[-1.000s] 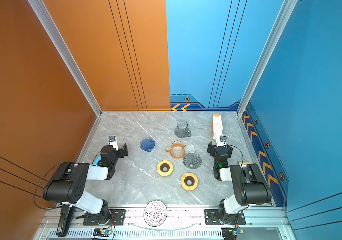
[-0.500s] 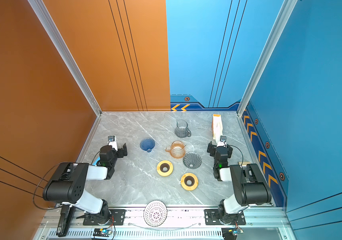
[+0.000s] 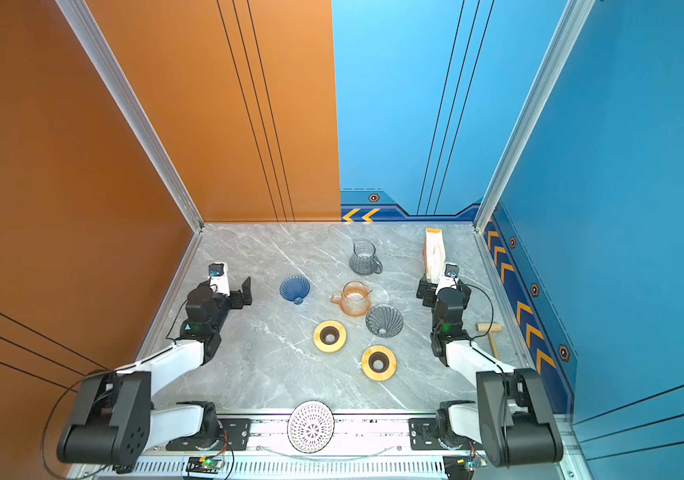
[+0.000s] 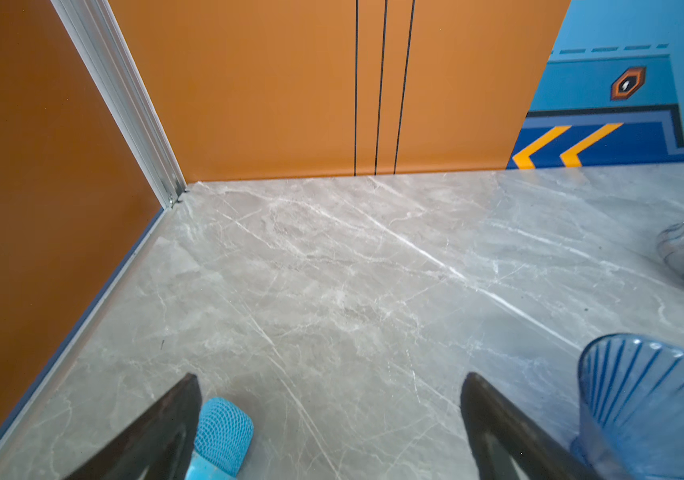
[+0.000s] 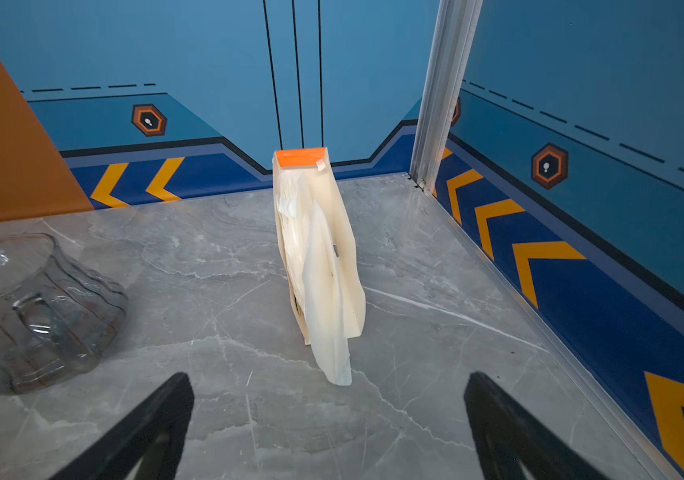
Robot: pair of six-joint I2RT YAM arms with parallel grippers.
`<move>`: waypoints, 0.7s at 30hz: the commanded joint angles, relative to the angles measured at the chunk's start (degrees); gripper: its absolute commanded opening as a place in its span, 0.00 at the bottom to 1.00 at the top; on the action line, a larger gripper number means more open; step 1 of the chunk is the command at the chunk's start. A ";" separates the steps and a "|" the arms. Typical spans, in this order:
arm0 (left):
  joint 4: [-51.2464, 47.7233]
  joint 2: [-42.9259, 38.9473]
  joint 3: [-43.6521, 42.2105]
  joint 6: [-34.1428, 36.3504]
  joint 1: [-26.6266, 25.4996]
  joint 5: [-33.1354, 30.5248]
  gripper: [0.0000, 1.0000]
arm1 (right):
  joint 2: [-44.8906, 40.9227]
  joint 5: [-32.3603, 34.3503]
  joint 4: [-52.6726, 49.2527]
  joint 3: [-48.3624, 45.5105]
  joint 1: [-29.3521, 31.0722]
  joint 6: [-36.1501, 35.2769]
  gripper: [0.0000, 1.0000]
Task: Place the coffee filter in the dripper
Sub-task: 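Reach the left gripper to the nearer bamboo stand while the right arm advances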
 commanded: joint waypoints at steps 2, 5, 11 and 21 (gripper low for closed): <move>-12.94 -7.16 5.87 -4.63 -1.07 -1.41 0.98 | -5.40 -5.78 -15.85 7.75 0.36 -0.42 1.00; -19.42 -10.93 7.83 -5.60 -2.17 0.54 0.98 | -7.79 -6.77 -23.02 11.65 0.62 -0.42 1.00; -36.93 -16.38 14.34 -9.43 -5.31 3.57 0.98 | -11.12 -15.46 -34.39 17.84 0.78 -1.07 1.00; -61.15 -22.25 20.73 -14.90 -9.62 11.06 0.98 | -8.41 -27.31 -52.55 30.08 4.79 -6.53 1.00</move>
